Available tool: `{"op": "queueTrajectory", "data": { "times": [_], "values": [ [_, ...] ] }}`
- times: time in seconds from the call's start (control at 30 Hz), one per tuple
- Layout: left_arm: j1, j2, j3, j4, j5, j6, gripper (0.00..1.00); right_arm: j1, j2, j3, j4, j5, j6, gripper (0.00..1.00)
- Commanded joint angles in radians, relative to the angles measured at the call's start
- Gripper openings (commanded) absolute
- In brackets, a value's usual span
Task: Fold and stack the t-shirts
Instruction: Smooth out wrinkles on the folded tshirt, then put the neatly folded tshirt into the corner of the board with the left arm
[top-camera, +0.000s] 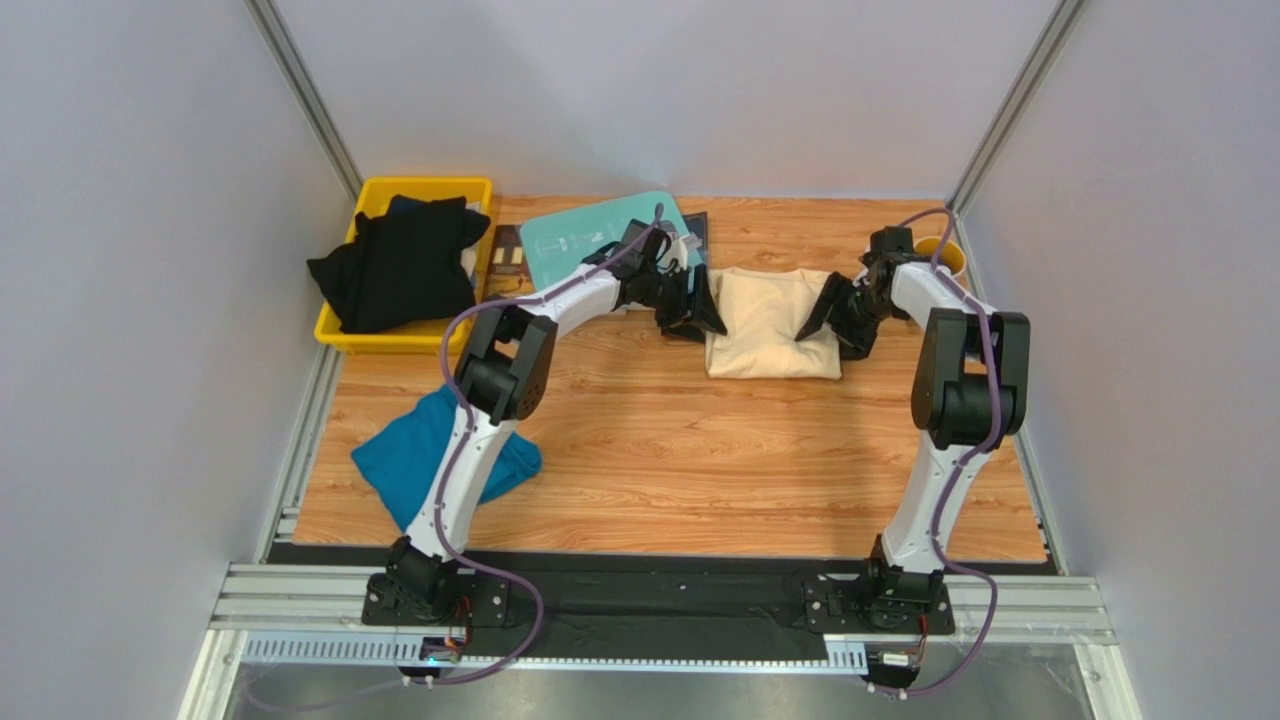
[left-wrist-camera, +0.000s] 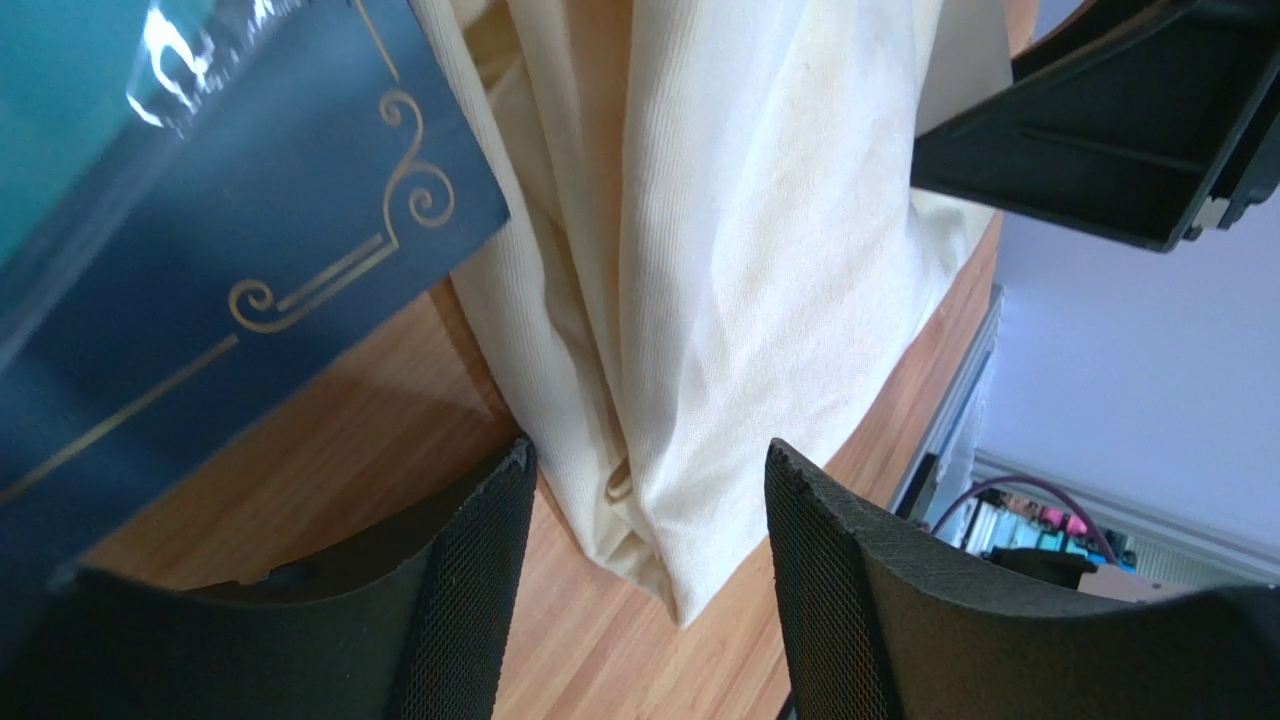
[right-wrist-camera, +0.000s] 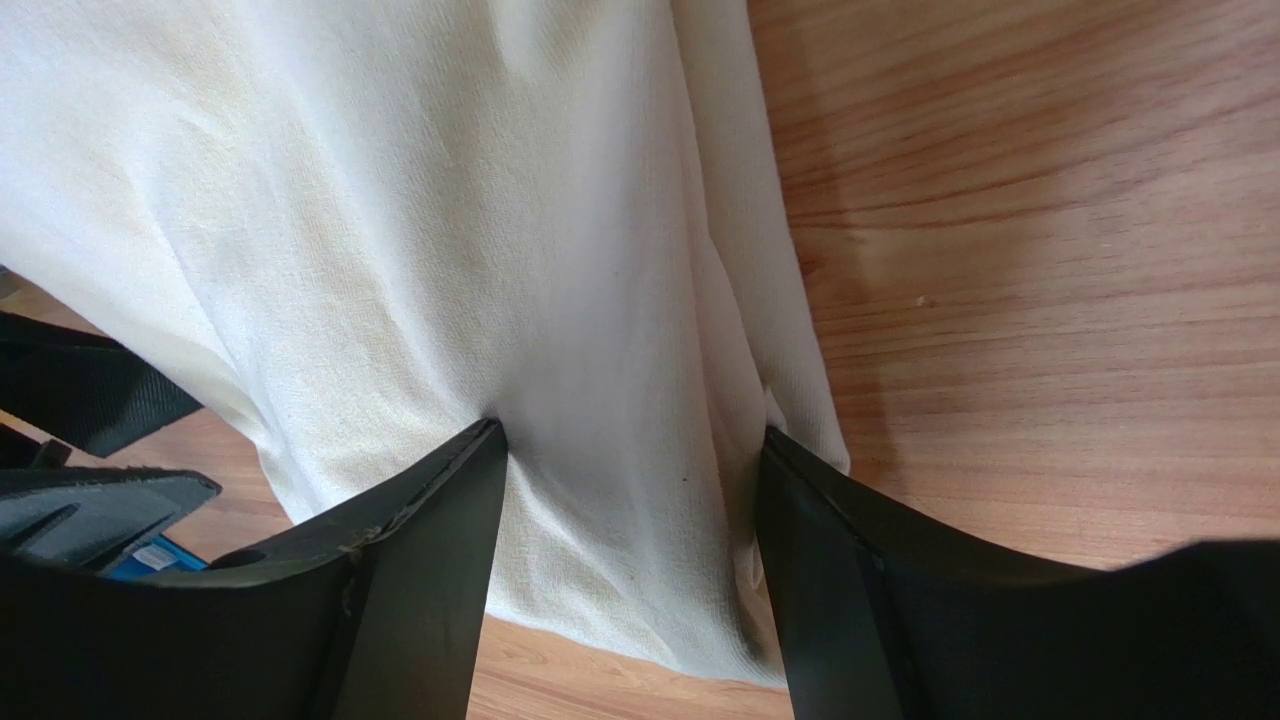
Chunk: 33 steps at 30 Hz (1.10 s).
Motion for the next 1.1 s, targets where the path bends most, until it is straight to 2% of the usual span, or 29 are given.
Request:
{"op": "queueTrajectory", "data": {
  "times": [0.0,0.3,0.87,0.93,1.03,1.07],
  "values": [
    [0.000,0.060,0.057,0.028,-0.061,-0.027,0.65,0.010,0.056,-0.023,-0.014,0.003,-0.024,0.65],
    [-0.023,0.120,0.123,0.056,-0.045,-0.050,0.65,0.013,0.053,-0.068,-0.046,-0.020,-0.033,0.65],
    [-0.072,0.095,0.103,0.030,-0.053,-0.050,0.66,0.030,0.037,-0.077,-0.062,-0.063,-0.041,0.64],
    [-0.073,0.095,0.103,0.032,-0.053,-0.049,0.62,0.030,0.034,-0.080,-0.062,-0.063,-0.041,0.64],
    [-0.075,0.095,0.106,0.030,-0.061,-0.047,0.46,0.030,0.030,-0.085,-0.062,-0.066,-0.043,0.64],
    [-0.076,0.094,0.107,0.024,-0.067,-0.044,0.34,0.030,0.028,-0.089,-0.060,-0.064,-0.043,0.64]
  ]
}}
